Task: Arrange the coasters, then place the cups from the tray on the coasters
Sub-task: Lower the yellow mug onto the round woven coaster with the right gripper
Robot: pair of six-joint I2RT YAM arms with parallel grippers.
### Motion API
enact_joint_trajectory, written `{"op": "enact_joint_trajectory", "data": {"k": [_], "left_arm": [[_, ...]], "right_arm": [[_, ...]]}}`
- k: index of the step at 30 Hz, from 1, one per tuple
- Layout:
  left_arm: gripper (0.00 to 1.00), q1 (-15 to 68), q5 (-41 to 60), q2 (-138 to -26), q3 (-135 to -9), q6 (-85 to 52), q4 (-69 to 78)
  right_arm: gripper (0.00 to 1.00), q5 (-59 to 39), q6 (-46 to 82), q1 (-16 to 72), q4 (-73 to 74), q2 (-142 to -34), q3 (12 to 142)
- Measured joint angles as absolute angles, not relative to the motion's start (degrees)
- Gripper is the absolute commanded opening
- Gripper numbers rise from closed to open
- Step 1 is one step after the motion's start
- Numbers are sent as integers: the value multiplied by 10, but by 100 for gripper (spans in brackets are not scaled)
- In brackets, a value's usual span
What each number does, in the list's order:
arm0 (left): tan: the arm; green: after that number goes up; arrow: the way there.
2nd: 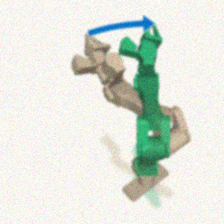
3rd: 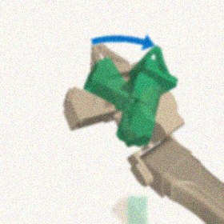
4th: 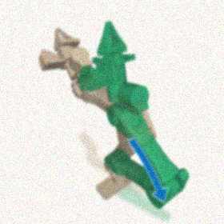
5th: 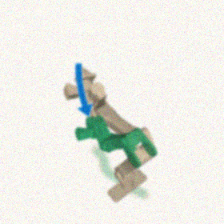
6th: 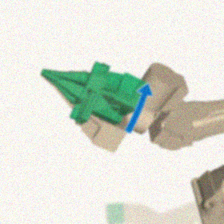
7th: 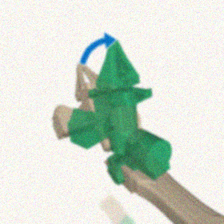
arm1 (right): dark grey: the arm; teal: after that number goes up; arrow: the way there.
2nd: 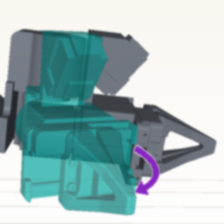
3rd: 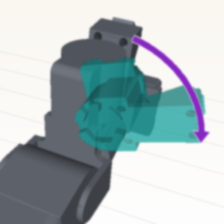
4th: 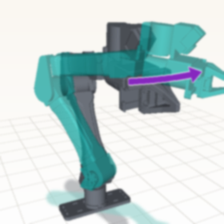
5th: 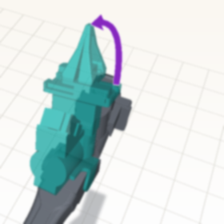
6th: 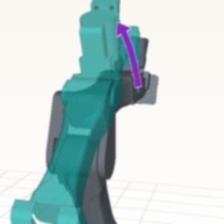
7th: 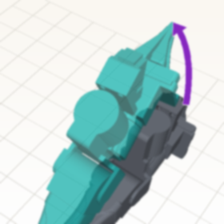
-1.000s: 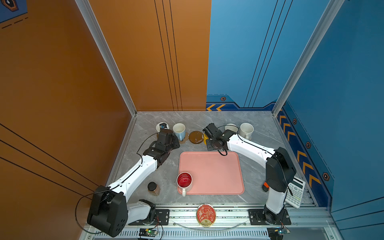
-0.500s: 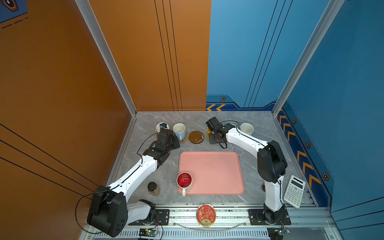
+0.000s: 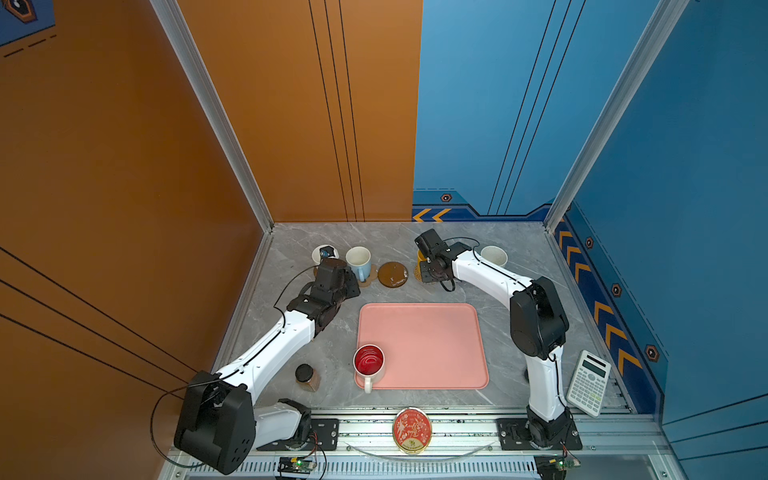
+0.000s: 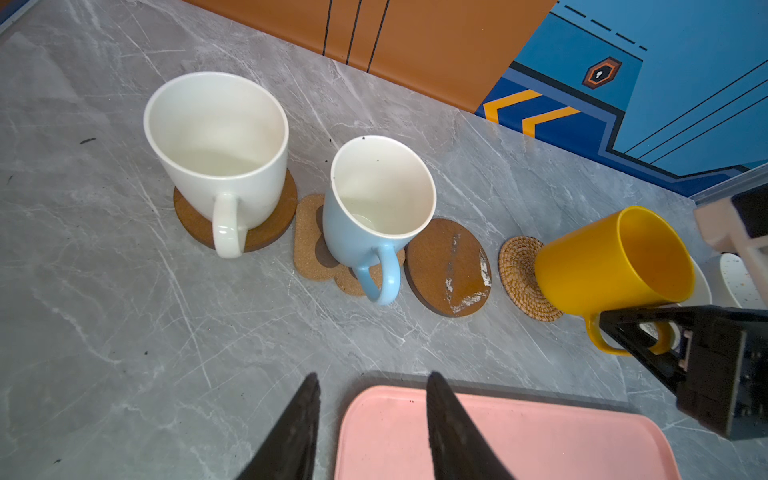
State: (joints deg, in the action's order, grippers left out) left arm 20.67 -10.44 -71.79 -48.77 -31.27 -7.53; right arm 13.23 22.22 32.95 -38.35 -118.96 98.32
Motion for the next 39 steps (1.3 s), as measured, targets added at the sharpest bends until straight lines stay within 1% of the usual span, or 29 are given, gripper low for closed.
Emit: {"op": "enact_joint_trajectory", "data": {"k": [8, 39], "left_arm": [[44, 207, -104, -718, -488, -313, -76], [44, 207, -104, -718, -488, -310, -85]], "right_arm": [[0, 133, 222, 324, -382, -1224, 989], [0, 132, 222, 322, -371, -1224, 990]]}}
